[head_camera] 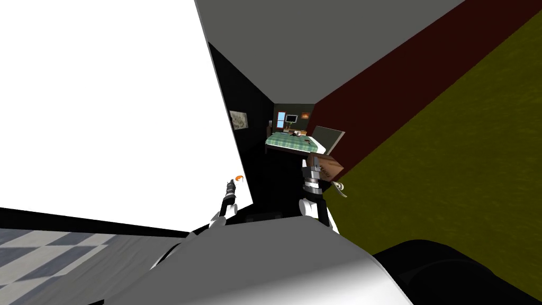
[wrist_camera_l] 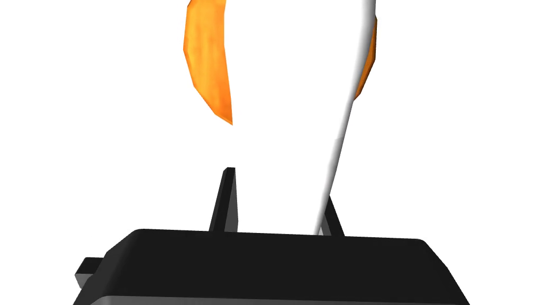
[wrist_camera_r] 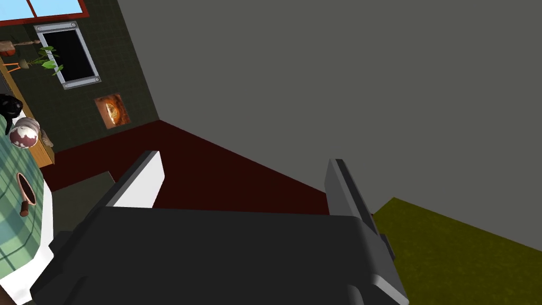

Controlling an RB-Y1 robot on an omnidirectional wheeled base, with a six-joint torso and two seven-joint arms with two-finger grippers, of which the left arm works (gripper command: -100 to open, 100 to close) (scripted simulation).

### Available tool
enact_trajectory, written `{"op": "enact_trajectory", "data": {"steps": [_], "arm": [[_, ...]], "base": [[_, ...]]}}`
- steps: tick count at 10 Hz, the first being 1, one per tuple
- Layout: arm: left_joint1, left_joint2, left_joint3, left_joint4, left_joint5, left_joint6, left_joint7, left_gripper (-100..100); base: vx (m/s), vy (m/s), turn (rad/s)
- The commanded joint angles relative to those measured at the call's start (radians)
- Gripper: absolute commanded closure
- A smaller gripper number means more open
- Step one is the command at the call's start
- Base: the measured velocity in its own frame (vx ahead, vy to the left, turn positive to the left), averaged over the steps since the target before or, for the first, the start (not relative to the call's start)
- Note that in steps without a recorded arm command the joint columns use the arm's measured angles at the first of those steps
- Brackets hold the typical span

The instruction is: Push the door open

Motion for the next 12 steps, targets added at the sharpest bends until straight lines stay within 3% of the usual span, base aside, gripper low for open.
{"op": "enact_trajectory", "data": {"steps": [1,2,7,12], "arm": [[0.006,0.007,0.02,-0.016,0.013,0.004,-0.009,100],[0.006,0.007,0.02,-0.016,0.013,0.004,-0.009,100],[0.009,0.019,0.083,-0.011,0.056,-0.001,-0.033,100],[0.011,0.025,0.126,-0.007,0.086,-0.005,-0.049,100]], "base": [[0.182,-0.037,0.048],[0.114,-0.027,0.017],[0.184,-0.058,0.065],[0.172,-0.041,0.044]]}}
